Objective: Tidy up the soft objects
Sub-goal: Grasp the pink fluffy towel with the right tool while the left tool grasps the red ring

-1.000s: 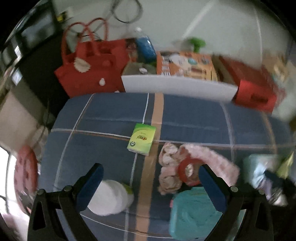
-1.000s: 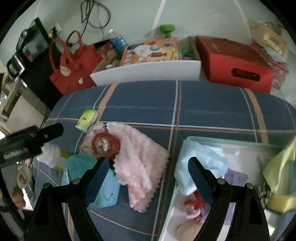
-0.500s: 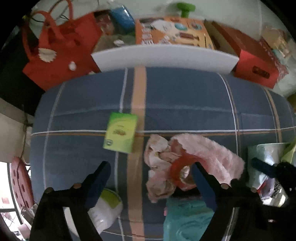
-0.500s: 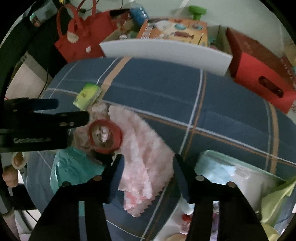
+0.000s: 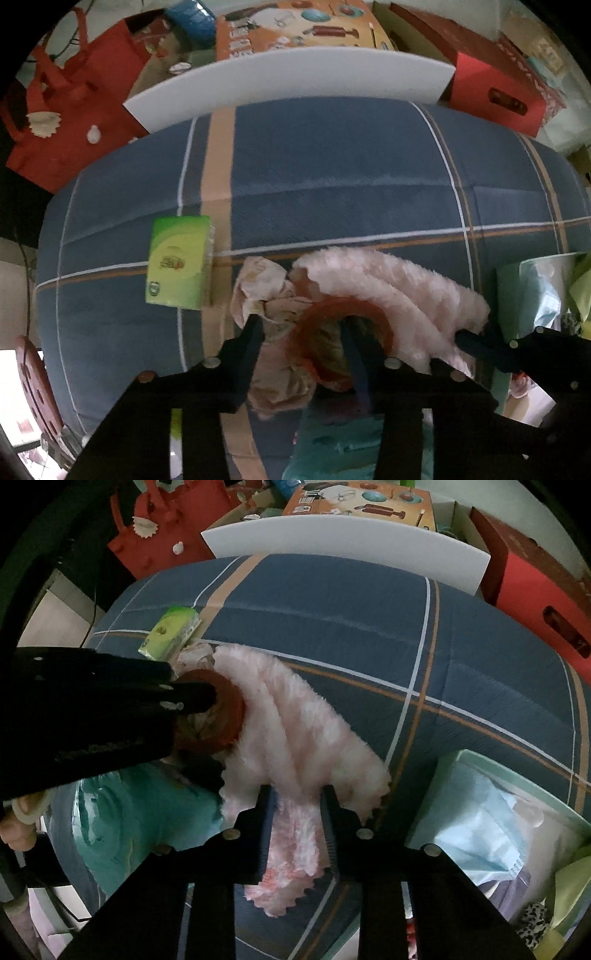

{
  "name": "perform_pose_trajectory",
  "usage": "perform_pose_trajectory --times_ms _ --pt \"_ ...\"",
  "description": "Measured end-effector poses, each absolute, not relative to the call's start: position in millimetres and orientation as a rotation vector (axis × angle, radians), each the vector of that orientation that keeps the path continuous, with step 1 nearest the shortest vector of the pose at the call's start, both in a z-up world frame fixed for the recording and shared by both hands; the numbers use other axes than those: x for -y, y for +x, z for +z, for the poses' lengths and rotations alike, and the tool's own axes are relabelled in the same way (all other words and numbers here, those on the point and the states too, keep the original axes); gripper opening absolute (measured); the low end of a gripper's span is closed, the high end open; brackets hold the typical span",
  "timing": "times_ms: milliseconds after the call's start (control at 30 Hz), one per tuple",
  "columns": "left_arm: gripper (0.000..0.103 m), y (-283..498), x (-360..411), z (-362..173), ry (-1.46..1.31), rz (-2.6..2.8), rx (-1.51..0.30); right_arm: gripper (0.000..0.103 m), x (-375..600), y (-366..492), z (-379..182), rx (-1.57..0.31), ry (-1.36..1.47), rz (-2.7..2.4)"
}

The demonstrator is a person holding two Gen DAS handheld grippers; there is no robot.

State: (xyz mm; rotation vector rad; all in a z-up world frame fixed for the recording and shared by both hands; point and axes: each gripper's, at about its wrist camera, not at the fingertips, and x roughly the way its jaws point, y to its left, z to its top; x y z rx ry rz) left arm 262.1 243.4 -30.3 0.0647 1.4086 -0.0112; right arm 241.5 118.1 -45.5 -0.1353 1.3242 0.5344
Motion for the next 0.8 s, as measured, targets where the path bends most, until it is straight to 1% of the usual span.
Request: perform_pose_trajectory --times_ms 33,100,133,167,200,300,533,800 --pt "0.040 261.8 -242.7 -32.2 0.067 -0.016 -1.412 0.024 -117.7 241.4 -45.3 -1.324 -0.135 0.537" --pt "0.036 261.3 -242.7 -33.3 0.062 -0.023 -1.411 0.016 -119.2 242.2 -47.3 -1.322 -0.134 0.544" --pt "0.034 261.1 -243.3 -33.2 0.054 -0.026 -1.408 0.015 -120.0 242.3 -47.9 -1.321 -0.134 0.548" --pt "0.029 261.0 -244.1 -32.9 0.048 -0.029 -1.406 0.012 -120.1 242.5 -47.7 -1.320 -0.134 0.549" --pt "0.027 260.0 -243.3 -31.8 0.043 -0.033 -1.402 0.009 -120.9 241.8 -48.0 -1.317 -0.133 0.551" --pt "0.017 255.2 -242.0 -28.0 0.053 -0.033 -1.378 0.007 -119.9 239.2 -46.6 -1.300 -0.129 0.556" --pt "0.013 245.8 -252.4 -11.5 0.005 -0.013 -1.292 0.005 -101.7 226.8 -28.8 -1.236 -0.056 0.546" --pt "0.012 221.2 -272.9 25.2 -0.131 0.066 -1.162 0.005 -88.6 205.2 0.2 -1.126 0.096 0.557"
